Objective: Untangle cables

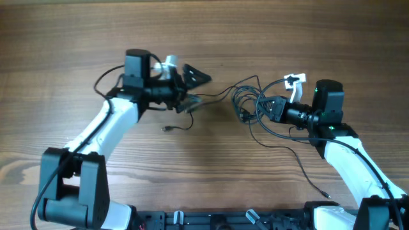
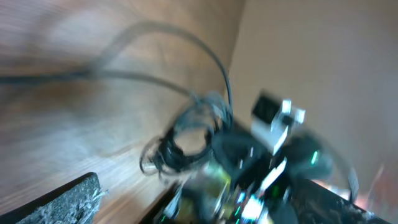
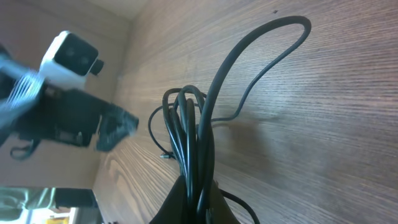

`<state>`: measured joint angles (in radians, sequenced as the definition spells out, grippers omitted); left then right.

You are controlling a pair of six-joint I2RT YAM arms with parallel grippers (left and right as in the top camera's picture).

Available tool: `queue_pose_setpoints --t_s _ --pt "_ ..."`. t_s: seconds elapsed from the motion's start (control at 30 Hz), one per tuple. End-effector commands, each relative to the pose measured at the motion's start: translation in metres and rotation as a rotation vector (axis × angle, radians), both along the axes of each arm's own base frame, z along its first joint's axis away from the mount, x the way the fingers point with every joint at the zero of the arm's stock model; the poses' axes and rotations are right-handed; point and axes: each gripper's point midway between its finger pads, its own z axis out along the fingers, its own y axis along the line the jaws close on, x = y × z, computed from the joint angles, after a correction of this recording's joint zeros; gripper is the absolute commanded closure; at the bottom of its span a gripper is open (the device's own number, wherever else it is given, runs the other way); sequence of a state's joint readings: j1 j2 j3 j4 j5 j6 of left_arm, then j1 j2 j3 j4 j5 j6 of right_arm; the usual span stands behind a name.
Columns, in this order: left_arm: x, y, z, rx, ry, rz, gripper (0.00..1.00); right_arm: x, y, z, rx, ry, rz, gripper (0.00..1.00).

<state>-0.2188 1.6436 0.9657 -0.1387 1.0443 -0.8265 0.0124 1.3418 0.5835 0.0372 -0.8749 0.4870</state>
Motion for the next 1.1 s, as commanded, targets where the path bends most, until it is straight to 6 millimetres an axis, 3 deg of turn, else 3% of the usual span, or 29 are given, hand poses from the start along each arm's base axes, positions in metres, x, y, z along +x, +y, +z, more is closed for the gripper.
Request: queue_pose_setpoints --t_s 0.0,0.07,0.13,0.2,0.27,0.57,0.83,1.07 --pt "-0.026 -0.029 0.009 -0.022 -0.131 -0.163 0.01 0.0 0.002 0.001 0.046 0.051 -0.02 0.95" --pt "-0.028 -0.038 -0.001 0.036 -0.132 -0.154 0.02 0.0 0.003 0.003 0.058 0.059 -0.024 0.96" --pt "-0.028 -0.041 -0.018 0.137 -0.093 -0.107 0.13 -0.001 0.004 0.004 0.069 0.063 -0.014 0.95" --pt "-0.029 -0.033 -0.048 0.303 0.026 0.015 0.14 -0.005 0.008 0.008 0.094 0.061 0.018 0.95" --pt "-0.029 -0.029 -0.06 0.385 0.067 0.083 0.14 -0.01 0.012 0.012 0.119 0.062 0.049 0.96" --pt "-0.024 -0.056 -0.048 0.34 -0.011 0.091 0.12 -0.02 0.02 0.021 0.177 0.065 0.123 0.95" --pt "-0.023 -0.057 -0.061 0.36 0.01 0.088 0.38 -0.031 0.027 0.032 0.247 0.083 0.191 0.96" --pt "-0.041 -0.076 -0.062 0.357 -0.001 0.024 0.32 -0.026 0.025 0.032 0.23 0.059 0.173 0.95"
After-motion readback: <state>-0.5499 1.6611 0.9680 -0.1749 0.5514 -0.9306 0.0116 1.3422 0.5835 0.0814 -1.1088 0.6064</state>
